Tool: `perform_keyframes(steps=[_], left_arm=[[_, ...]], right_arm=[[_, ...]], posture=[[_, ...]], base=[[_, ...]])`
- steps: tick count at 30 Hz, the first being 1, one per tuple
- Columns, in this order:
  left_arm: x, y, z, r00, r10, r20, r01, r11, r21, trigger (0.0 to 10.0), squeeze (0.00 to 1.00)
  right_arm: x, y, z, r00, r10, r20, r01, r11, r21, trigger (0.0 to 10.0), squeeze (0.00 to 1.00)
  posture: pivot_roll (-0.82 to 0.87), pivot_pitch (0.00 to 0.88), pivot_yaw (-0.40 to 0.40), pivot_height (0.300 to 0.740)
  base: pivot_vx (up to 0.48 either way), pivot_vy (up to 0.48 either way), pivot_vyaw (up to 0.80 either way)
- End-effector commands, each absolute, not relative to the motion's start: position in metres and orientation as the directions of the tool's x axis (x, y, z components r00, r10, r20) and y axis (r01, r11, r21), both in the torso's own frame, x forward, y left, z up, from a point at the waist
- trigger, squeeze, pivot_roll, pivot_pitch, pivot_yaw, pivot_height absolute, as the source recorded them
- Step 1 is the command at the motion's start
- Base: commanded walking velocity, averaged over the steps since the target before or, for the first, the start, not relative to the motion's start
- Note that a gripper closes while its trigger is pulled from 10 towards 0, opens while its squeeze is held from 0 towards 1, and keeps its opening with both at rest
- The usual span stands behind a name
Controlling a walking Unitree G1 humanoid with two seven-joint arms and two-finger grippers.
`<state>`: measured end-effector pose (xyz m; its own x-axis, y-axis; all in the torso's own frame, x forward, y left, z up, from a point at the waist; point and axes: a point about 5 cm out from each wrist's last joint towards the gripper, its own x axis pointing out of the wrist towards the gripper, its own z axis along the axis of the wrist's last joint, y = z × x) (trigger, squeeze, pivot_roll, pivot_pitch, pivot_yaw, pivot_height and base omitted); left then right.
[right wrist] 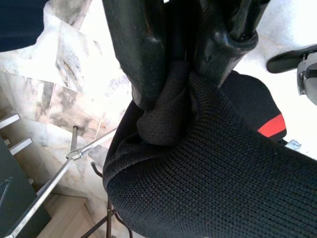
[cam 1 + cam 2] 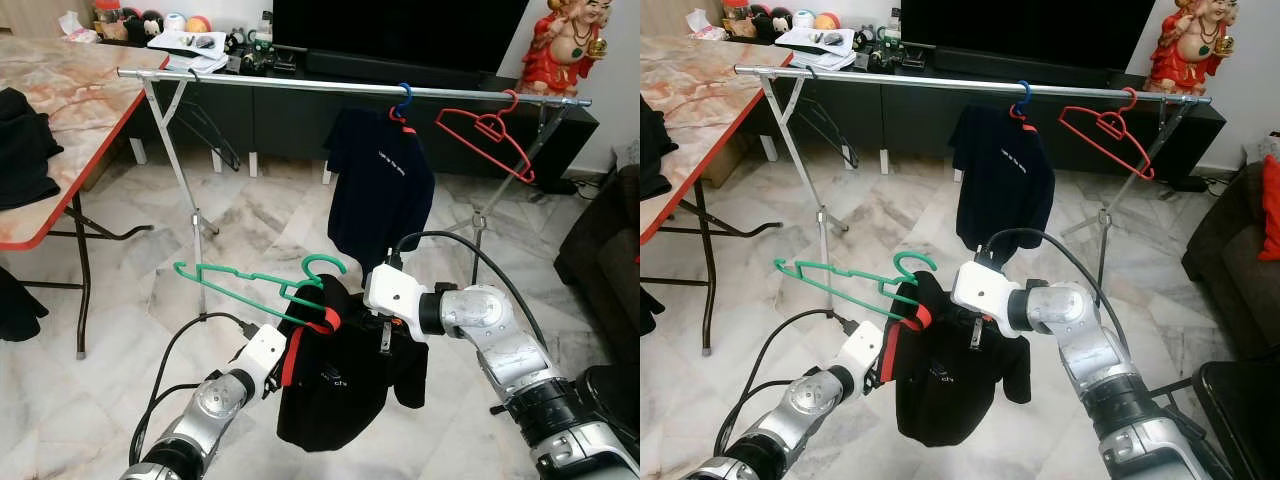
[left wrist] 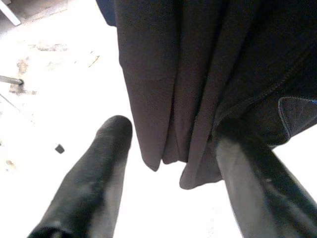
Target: Hang hanger
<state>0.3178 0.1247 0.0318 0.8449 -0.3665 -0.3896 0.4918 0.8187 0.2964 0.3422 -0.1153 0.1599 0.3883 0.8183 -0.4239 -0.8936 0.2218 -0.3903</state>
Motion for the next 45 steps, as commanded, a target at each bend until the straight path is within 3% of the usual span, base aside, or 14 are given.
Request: perform_keyframes(steps=[1, 10, 11, 12, 13, 14, 15, 22, 24, 25, 26, 45], left_arm=[[0.318, 0.122, 0.031, 0.844, -0.366, -0.392, 0.491, 0.821, 0.29, 0.0, 0.0], [0.316, 0.109, 0.034, 0.818, -0.443, -0.367, 0.541, 0.81, 0.226, 0.0, 0.0], [0.315, 0.107, 0.033, 0.811, -0.452, -0.37, 0.55, 0.805, 0.222, 0.7, 0.0], [0.314, 0.106, 0.033, 0.802, -0.466, -0.374, 0.564, 0.797, 0.216, 4.9, 0.0], [0.314, 0.106, 0.033, 0.802, -0.466, -0.374, 0.564, 0.797, 0.216, 4.9, 0.0], [0.314, 0.105, 0.032, 0.796, -0.474, -0.377, 0.573, 0.791, 0.215, 9.2, 0.0], [0.313, 0.104, 0.032, 0.793, -0.477, -0.378, 0.576, 0.789, 0.213, 10.0, 0.0], [0.315, 0.107, 0.032, 0.82, -0.44, -0.367, 0.536, 0.814, 0.222, 10.0, 0.0], [0.316, 0.108, 0.033, 0.837, -0.418, -0.353, 0.507, 0.835, 0.214, 9.6, 0.0], [0.317, 0.109, 0.034, 0.839, -0.415, -0.351, 0.503, 0.838, 0.213, 7.0, 0.0], [0.318, 0.11, 0.035, 0.846, -0.408, -0.343, 0.489, 0.85, 0.195, 0.0, 0.0], [0.318, 0.105, 0.036, 0.834, -0.437, -0.337, 0.51, 0.843, 0.169, 0.0, 0.0]], right_arm=[[0.345, -0.114, 0.168, 0.4, 0.829, -0.39, -0.884, 0.237, -0.402, 0.0, 0.0], [0.344, -0.113, 0.168, 0.398, 0.832, -0.387, -0.885, 0.237, -0.4, 0.0, 0.0], [0.344, -0.113, 0.168, 0.398, 0.832, -0.387, -0.885, 0.238, -0.399, 0.0, 0.0], [0.344, -0.113, 0.168, 0.398, 0.832, -0.388, -0.886, 0.238, -0.398, 0.0, 0.0], [0.344, -0.113, 0.168, 0.398, 0.832, -0.388, -0.886, 0.238, -0.398, 0.0, 0.0], [0.344, -0.113, 0.167, 0.398, 0.832, -0.388, -0.886, 0.238, -0.397, 0.0, 0.0], [0.344, -0.112, 0.167, 0.397, 0.832, -0.388, -0.887, 0.238, -0.397, 0.0, 0.0], [0.344, -0.111, 0.167, 0.394, 0.834, -0.387, -0.888, 0.236, -0.394, 0.0, 0.0], [0.344, -0.111, 0.167, 0.393, 0.834, -0.386, -0.889, 0.237, -0.393, 0.0, 0.0], [0.344, -0.111, 0.167, 0.393, 0.834, -0.387, -0.889, 0.237, -0.393, 0.0, 0.0], [0.344, -0.111, 0.167, 0.393, 0.835, -0.386, -0.889, 0.238, -0.391, 0.0, 0.0], [0.344, -0.11, 0.166, 0.392, 0.836, -0.385, -0.892, 0.241, -0.383, 0.0, 0.0]], posture=[[0.01, 0.107, -0.136, 0.721], [0.01, 0.1, -0.134, 0.721], [0.01, 0.1, -0.134, 0.721], [0.01, 0.1, -0.134, 0.721], [0.01, 0.1, -0.134, 0.721], [0.01, 0.1, -0.134, 0.721], [0.01, 0.102, -0.136, 0.721], [0.01, 0.108, -0.137, 0.721], [0.01, 0.108, -0.137, 0.721], [0.01, 0.108, -0.137, 0.721], [0.01, 0.109, -0.136, 0.721], [0.01, 0.114, -0.136, 0.721]], base=[[0.0, 0.0, 0.0], [0.0, 0.0, 0.0], [0.0, 0.0, 0.0], [0.0, 0.0, 0.0], [0.0, 0.0, 0.0], [0.0, 0.0, 0.0], [0.0, 0.0, 0.0], [0.0, 0.0, 0.0], [0.0, 0.0, 0.0], [0.0, 0.0, 0.0], [0.0, 0.0, 0.0], [0.0, 0.0, 0.0]])
